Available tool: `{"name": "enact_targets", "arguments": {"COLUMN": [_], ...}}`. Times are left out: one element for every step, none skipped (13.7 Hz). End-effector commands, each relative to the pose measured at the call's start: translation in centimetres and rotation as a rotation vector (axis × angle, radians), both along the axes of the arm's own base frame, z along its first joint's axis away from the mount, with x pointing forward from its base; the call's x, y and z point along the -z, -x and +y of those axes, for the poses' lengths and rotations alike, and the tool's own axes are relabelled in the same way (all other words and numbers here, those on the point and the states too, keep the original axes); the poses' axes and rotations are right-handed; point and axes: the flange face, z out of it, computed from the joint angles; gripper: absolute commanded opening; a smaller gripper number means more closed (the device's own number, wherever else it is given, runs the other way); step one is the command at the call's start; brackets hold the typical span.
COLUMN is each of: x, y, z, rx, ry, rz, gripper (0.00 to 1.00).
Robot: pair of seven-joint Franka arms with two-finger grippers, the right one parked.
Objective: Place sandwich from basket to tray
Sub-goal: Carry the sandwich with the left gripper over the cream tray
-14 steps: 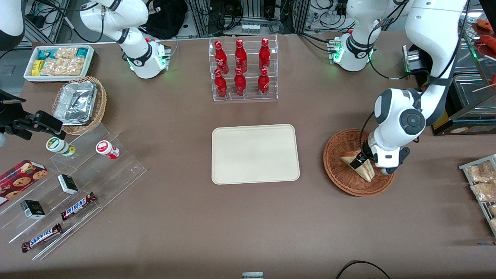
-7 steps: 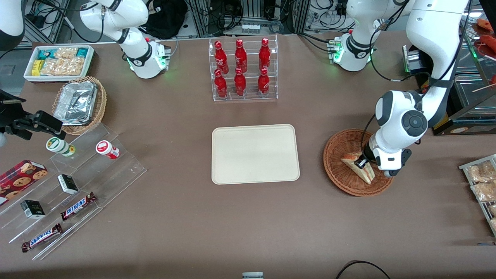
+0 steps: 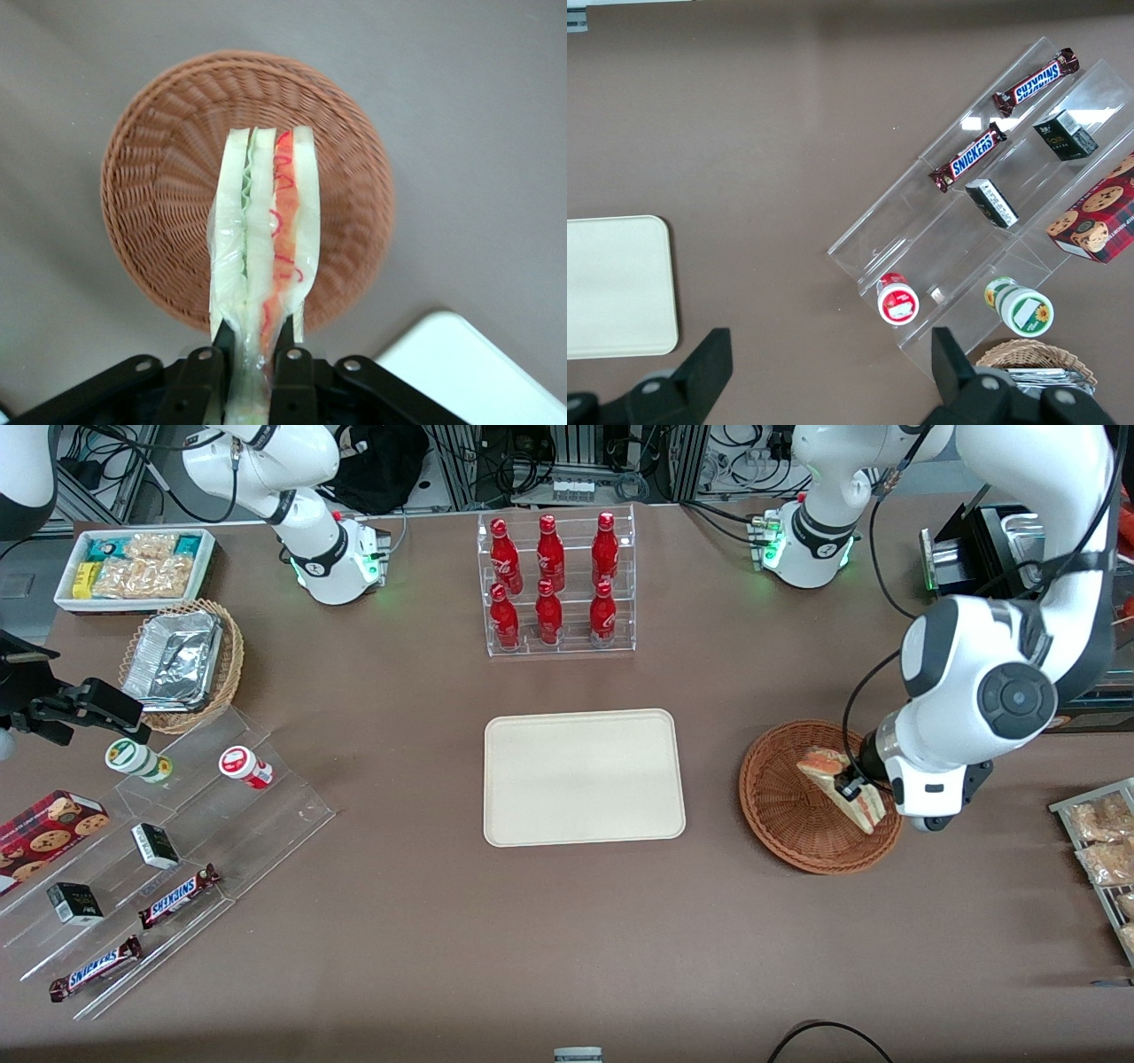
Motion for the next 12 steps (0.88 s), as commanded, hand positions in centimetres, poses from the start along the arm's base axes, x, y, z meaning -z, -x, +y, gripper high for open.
{"name": "enact_targets", "arguments": {"x": [-0.9, -0.7, -0.1, 0.3, 0.9, 1.8, 2.5, 3.3, 4.4, 5.7, 7.3, 9.1], "y": [1.1, 2.0, 2.7, 3.7, 4.6, 5.1, 5.3, 6.0, 6.4, 6.8, 7.3, 8.0], "z": [-6.7, -9.3, -11.6, -14.2, -16.8, -18.6, -20.1, -22.5, -24.8, -26.8, -28.9, -30.7], "rx": [0.110, 0.155, 0.219, 0.298, 0.337, 0.363, 0.383, 0.422, 0.451, 0.475, 0.503, 0.533], "ry": [-0.008, -0.009, -0.017, -0.039, -0.038, -0.036, -0.030, -0.022, -0.006, 0.008, 0.021, 0.024], "rz": [-0.001, 0.001, 0.004, -0.002, 0.002, 0.011, 0.012, 0.006, -0.008, -0.019, -0.024, -0.027], "gripper": [0.12, 0.12, 0.12, 0.12, 0.14, 0.13, 0.13, 0.13, 0.13, 0.13, 0.13, 0.14]}}
